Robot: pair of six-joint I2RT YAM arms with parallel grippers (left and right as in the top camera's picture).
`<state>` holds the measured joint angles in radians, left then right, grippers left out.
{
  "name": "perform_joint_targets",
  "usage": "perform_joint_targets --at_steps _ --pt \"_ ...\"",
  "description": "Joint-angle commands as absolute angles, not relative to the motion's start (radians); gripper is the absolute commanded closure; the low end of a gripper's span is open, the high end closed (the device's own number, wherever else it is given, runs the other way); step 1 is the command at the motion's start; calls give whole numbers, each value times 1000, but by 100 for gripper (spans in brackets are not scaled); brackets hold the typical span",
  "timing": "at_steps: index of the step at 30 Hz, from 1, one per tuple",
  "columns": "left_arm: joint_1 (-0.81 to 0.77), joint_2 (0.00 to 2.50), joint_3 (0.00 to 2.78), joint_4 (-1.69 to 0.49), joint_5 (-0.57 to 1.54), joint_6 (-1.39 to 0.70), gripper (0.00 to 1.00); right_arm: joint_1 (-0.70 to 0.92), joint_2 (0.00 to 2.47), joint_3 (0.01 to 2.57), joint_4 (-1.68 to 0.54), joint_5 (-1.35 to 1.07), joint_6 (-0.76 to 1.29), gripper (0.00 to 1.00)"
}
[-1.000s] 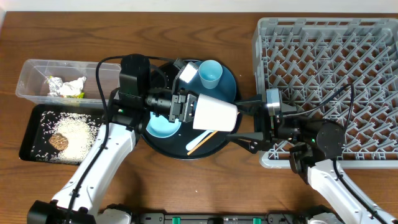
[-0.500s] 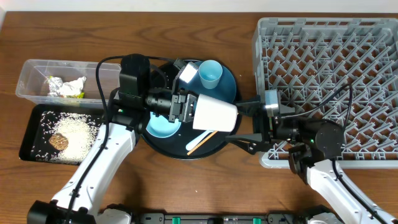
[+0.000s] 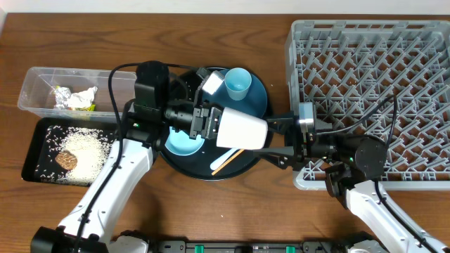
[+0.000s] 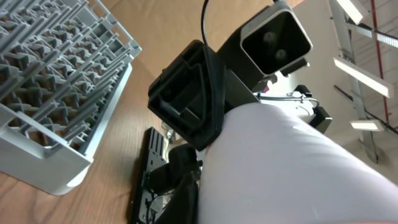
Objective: Sort waste into correct bins and load items into the dishwasher rack
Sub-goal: 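Grasp the pink cup with the right gripper and open the left gripper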
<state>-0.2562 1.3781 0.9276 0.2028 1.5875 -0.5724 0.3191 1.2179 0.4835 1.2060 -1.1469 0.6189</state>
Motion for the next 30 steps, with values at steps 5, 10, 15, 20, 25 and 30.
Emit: perform_joint_targets --at_steps 5,10,15,20,25,30 --pt "-259 1371 934 204 1571 -571 93 345 1217 494 1224 -1172 589 53" --pt "-259 1371 934 204 1571 -571 93 346 1217 494 1224 -1150 589 31" --pt "-259 1371 934 204 1571 -571 94 346 1217 494 1224 -1118 589 25" --pt "-259 1371 934 204 1571 -571 93 346 1217 494 1236 -1110 589 25" --pt "-259 1371 933 204 1571 -571 93 346 1217 494 1287 -1110 597 27" --pt "-259 1371 933 204 1571 -571 93 350 1217 494 1287 -1110 605 29"
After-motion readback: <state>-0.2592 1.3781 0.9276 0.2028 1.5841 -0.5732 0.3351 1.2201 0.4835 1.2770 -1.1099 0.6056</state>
